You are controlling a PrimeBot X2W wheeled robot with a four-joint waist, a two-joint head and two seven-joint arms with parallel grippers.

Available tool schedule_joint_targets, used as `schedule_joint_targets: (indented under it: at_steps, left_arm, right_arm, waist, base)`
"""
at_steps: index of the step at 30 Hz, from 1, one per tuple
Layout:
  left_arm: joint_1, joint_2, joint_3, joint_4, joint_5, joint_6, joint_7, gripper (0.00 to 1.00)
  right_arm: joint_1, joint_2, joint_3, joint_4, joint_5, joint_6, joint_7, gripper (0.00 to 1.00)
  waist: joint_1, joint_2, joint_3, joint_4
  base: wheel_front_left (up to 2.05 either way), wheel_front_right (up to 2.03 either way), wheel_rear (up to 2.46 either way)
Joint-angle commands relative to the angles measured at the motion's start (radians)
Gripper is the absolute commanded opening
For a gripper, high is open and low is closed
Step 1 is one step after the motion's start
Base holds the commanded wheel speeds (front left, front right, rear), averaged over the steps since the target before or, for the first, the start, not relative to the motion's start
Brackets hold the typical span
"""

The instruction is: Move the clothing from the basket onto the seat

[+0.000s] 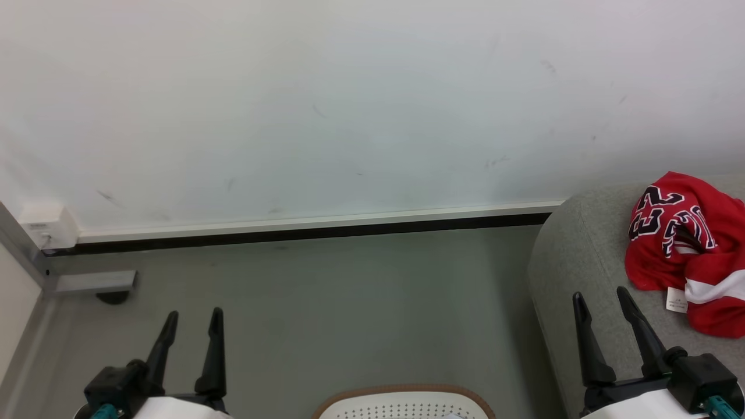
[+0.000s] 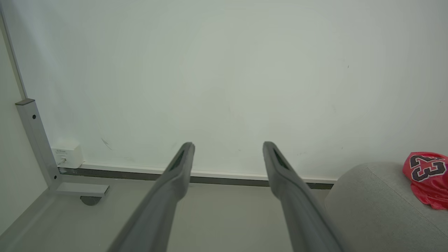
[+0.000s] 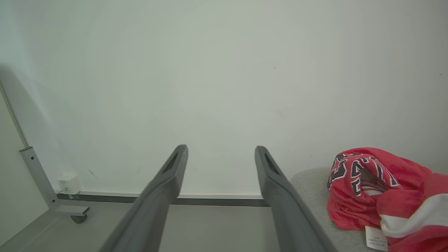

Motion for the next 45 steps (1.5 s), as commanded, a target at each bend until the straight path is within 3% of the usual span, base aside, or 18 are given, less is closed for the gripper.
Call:
schedule_joint_targets:
  at_steps: [1, 14, 15, 19, 45]
  left_arm:
    - [0.007, -0.003, 0.007, 0.006, 0.012, -0.006, 0.000, 1.00]
    - [-0.006, -0.026, 0.033, 0.029, 0.031, -0.030, 0.000, 1.00]
    - [-0.003, -0.026, 0.031, 0.029, 0.030, -0.030, 0.000, 0.00]
    - [0.007, -0.033, 0.035, 0.060, 0.015, -0.031, 0.008, 0.00]
    - [-0.010, -0.041, 0.064, 0.016, -0.448, -0.007, 0.132, 0.00]
  right_arm:
    - [0.005, -0.001, 0.004, 0.002, -0.002, -0.002, -0.007, 1.00]
    - [-0.001, 0.010, 0.016, 0.014, 0.021, -0.002, -0.006, 1.00]
    - [-0.001, 0.009, 0.019, 0.012, 0.018, 0.000, -0.002, 0.00]
    - [0.014, 0.010, 0.021, 0.035, 0.035, 0.000, 0.006, 0.00]
    - [-0.006, -0.001, -0.043, 0.042, 0.488, 0.000, 0.117, 0.00]
  waist:
    - [0.0000, 0.0000, -0.001, -0.002]
    - [0.0000, 0.0000, -0.005, -0.003]
    - [0.0000, 0.0000, -0.005, -0.003]
    - [0.0000, 0.0000, -0.005, -0.003]
    - [0.0000, 0.0000, 0.003, 0.015]
  base:
    - [0.00, 0.00, 0.00]
    - [0.00, 0.00, 0.00]
    - [0.00, 0.00, 0.00]
    - [0.00, 0.00, 0.00]
    - [0.00, 0.00, 0.00]
